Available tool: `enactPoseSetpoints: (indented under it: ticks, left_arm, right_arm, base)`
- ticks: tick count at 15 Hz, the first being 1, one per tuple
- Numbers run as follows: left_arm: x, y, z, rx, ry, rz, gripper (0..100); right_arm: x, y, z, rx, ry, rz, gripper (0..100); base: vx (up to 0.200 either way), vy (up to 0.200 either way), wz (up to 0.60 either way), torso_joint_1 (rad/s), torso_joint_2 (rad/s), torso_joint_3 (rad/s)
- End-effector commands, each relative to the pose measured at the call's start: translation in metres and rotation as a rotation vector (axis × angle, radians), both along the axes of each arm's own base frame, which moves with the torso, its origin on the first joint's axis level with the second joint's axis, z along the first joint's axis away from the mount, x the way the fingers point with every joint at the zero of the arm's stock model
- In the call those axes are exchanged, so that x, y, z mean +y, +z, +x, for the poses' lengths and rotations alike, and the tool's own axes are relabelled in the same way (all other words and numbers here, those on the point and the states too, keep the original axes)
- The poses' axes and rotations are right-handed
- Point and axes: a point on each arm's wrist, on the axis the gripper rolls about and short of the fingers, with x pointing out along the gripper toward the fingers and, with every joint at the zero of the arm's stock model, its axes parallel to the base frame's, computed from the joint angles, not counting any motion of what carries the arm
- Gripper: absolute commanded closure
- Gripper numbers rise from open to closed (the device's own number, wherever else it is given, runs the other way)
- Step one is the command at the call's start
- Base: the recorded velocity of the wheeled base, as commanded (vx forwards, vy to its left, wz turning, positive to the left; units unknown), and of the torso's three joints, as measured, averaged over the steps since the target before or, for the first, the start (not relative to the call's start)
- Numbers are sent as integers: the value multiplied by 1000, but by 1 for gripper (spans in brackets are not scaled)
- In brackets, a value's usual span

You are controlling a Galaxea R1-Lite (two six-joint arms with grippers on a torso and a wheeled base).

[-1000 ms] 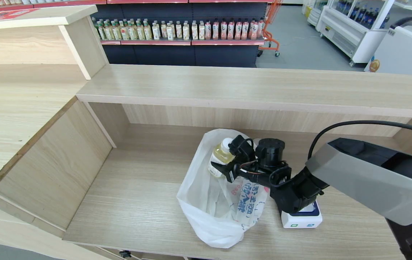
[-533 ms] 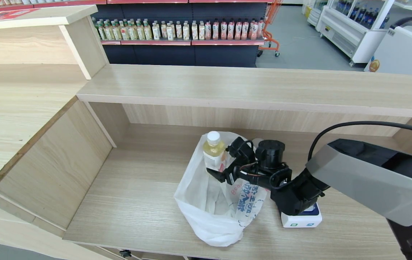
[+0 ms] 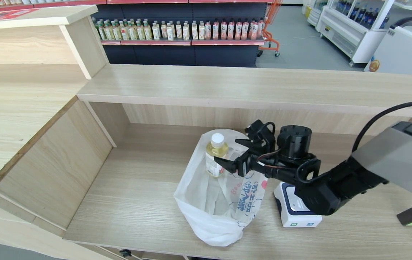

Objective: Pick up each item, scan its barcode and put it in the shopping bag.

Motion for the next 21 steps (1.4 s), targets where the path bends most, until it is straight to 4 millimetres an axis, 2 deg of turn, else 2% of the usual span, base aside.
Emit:
enactPoseSetpoints:
  ticks: [1, 3, 6, 7, 8, 10, 11, 15, 21]
  left_arm:
    - [0, 0, 0, 1, 0, 0, 0]
    - [0, 0, 0, 1, 0, -6, 0]
    - [0, 0, 0, 1, 0, -8, 0]
    - [0, 0, 0, 1, -1, -9, 0]
    - [0, 0, 0, 1, -1, -6, 0]
    - [0, 0, 0, 1, -1, -11, 0]
    - [0, 0, 0, 1, 0, -9, 0]
    - [0, 0, 0, 1, 0, -11, 0]
    - [0, 0, 0, 1, 0, -8, 0]
  right_arm:
    - [-15, 35, -21, -11, -10, 57, 0]
    - [-38, 51, -33, 44, -63, 60, 0]
    - [-84, 66, -63, 105, -177, 29, 0]
    - [-111, 73, -83, 148, -315, 1, 0]
    - [-124, 78, -97, 172, -366, -8, 0]
    - [-146, 77, -119, 235, -440, 2, 0]
    - [-163, 73, -137, 287, -513, -9, 0]
    - [-191, 69, -174, 440, -656, -50, 0]
    - [-199, 65, -200, 543, -728, -250, 0]
  base:
    - [0, 0, 0, 0, 0, 0]
    - [0, 0, 0, 0, 0, 0]
    - [0, 0, 0, 0, 0, 0]
    - [0, 0, 0, 0, 0, 0]
    - [0, 0, 0, 0, 0, 0]
    - [0, -100, 0, 1, 4, 1]
    - [0, -200, 0, 7, 2, 2]
    - [0, -200, 0, 1, 2, 1]
    - [0, -200, 0, 2, 2, 1]
